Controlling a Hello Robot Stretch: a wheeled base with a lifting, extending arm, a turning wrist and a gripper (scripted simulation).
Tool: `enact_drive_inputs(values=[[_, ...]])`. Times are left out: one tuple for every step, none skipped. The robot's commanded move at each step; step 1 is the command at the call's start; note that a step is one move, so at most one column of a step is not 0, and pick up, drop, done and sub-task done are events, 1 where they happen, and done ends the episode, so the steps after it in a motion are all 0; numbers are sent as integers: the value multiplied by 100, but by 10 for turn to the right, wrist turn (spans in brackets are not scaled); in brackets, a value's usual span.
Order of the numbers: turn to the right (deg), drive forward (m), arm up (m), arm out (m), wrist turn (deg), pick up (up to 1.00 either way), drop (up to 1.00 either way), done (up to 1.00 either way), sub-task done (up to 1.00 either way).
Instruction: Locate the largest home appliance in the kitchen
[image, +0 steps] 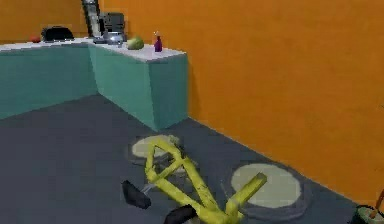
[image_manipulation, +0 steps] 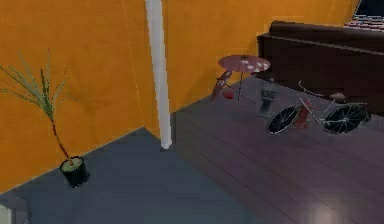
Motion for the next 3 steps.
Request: enact_drive_inputs(values=[[-270,0,0,0,0,0,0,0,0],[0,100,0,0,0,0,0,0,0],[0,100,0,0,0,0,0,0,0]])
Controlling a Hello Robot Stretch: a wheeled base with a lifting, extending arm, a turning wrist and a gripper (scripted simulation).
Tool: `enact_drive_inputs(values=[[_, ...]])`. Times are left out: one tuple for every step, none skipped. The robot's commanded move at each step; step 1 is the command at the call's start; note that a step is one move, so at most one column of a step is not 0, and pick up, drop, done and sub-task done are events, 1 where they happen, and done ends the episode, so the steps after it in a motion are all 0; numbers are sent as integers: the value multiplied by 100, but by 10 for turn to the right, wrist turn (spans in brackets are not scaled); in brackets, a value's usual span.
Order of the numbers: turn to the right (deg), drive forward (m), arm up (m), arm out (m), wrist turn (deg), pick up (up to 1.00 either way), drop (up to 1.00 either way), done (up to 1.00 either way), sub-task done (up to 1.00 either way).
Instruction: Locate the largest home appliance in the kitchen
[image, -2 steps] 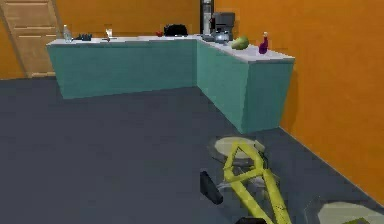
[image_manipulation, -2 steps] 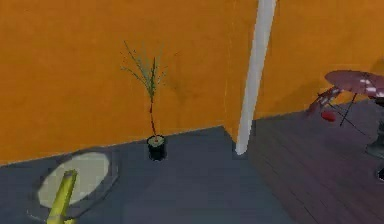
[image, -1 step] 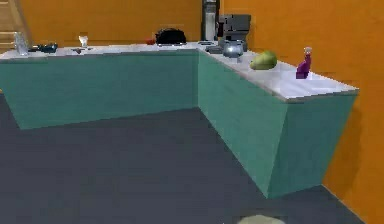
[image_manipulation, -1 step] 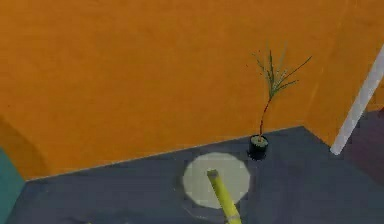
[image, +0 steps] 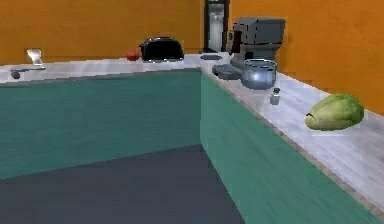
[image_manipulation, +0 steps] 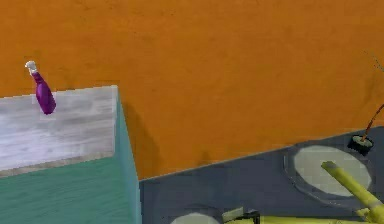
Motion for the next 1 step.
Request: enact_drive_inputs(values=[[-60,0,0,0,0,0,0,0,0]])
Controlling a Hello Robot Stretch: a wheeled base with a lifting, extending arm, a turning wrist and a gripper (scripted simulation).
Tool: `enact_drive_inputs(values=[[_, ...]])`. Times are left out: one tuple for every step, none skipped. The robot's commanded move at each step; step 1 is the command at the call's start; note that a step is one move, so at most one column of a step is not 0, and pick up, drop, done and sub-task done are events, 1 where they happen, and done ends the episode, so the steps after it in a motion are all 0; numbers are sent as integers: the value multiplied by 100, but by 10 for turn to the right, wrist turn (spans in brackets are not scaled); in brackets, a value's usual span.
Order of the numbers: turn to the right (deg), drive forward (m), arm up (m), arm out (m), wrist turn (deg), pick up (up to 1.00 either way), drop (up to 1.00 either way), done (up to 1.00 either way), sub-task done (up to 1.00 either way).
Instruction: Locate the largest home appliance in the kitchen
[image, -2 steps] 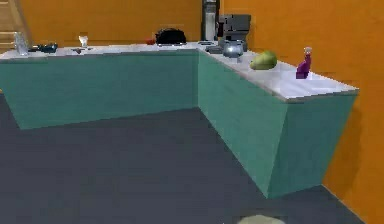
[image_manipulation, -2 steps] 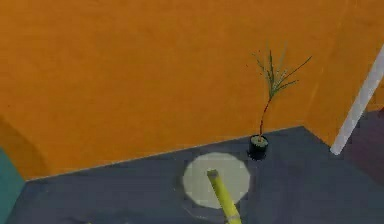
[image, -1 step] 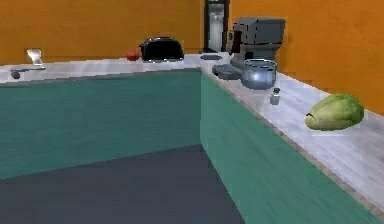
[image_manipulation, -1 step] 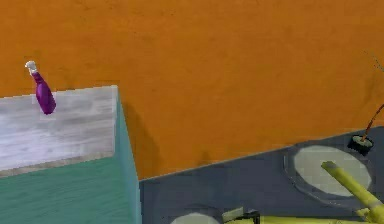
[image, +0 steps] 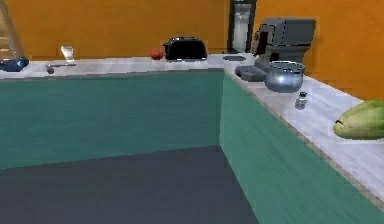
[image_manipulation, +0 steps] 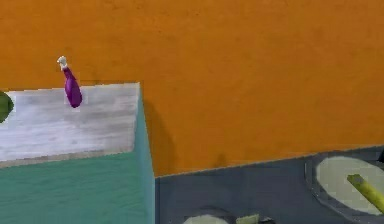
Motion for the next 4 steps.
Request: enact_drive_inputs(values=[[0,70,0,0,0,0,0,0,0],[-90,0,0,0,0,0,0,0,0],[0,55,0,0,0,0,0,0,0],[-450,0,0,0,0,0,0,0,0]])
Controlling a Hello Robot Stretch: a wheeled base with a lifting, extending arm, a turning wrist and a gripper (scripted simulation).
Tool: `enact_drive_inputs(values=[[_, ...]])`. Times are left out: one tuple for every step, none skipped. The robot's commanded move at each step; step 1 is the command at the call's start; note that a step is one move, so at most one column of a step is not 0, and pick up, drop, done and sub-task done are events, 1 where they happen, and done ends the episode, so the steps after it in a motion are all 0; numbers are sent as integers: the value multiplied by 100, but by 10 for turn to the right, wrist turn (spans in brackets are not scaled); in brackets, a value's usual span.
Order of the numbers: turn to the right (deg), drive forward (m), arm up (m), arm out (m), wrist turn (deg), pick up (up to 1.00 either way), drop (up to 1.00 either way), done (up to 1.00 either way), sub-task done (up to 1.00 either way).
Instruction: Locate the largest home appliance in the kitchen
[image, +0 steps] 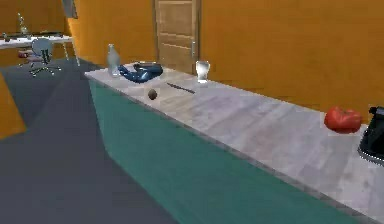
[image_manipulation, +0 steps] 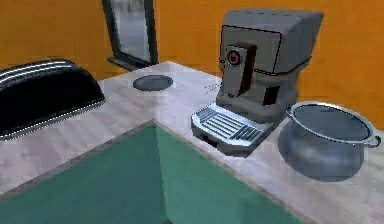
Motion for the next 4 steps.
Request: enact_drive_inputs(values=[[-450,0,0,0,0,0,0,0,0],[-360,0,0,0,0,0,0,0,0],[0,100,0,0,0,0,0,0,0],[0,100,0,0,0,0,0,0,0]])
